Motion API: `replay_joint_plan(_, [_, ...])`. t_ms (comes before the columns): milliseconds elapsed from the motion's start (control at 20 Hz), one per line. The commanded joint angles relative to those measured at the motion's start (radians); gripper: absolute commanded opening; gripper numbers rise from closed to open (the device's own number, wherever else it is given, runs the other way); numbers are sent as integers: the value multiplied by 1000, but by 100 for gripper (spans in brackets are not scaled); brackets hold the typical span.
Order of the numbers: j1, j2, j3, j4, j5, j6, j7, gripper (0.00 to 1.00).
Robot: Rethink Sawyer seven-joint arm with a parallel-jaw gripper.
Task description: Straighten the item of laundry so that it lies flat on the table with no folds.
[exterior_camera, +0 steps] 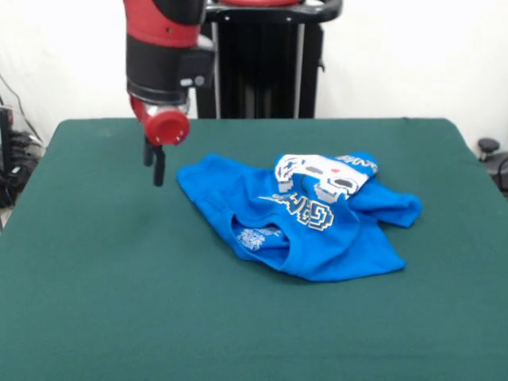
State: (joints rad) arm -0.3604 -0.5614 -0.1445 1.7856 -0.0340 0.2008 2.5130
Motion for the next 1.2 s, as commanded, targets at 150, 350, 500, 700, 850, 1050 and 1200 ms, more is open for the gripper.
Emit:
replay_joint_plan(150, [-58,64,230,152,-60,-65,8,100])
replay_joint_plan(350, [-76,14,240,199,-72,-26,3,100])
replay_joint_plan(500, [-76,-12,229,201,-78,18,-4,100])
replay_joint_plan(700, [-70,-10,214,189,-84,41,1,100])
replay_joint_plan(850, [-59,0,198,188,-84,29,13,100])
replay_joint_plan(1050, [-53,65,209,164,-90,-24,24,100])
replay_joint_plan(1200, [-55,138,234,140,-88,-79,40,100])
